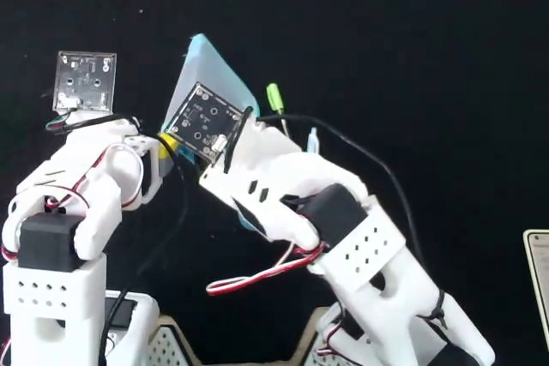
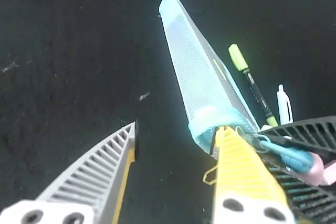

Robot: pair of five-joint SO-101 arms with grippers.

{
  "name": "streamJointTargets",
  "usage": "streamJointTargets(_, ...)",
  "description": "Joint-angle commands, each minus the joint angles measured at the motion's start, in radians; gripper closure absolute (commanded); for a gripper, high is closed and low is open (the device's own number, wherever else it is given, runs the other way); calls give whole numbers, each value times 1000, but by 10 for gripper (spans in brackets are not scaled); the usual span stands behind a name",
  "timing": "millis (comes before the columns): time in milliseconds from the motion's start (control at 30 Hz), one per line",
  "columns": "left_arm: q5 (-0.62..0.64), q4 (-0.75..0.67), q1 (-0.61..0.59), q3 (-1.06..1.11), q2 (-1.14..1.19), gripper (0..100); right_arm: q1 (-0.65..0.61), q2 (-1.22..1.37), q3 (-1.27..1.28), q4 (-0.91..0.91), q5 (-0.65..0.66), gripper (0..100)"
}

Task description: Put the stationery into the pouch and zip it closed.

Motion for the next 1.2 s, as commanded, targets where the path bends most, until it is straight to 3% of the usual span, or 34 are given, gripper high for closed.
streamJointTargets(0, 3, -66, -8, 16, -8, 750, 15, -42, -12, 29, -8, 987)
streamJointTargets(600, 11, -81, -44, 18, -8, 750, 18, -45, -15, 163, 12, 988)
streamJointTargets(1067, 11, -72, -81, 19, -8, 750, 23, -254, 15, 242, 69, 988)
streamJointTargets(1167, 11, -72, -85, 18, -8, 750, 71, -268, 13, 238, 69, 988)
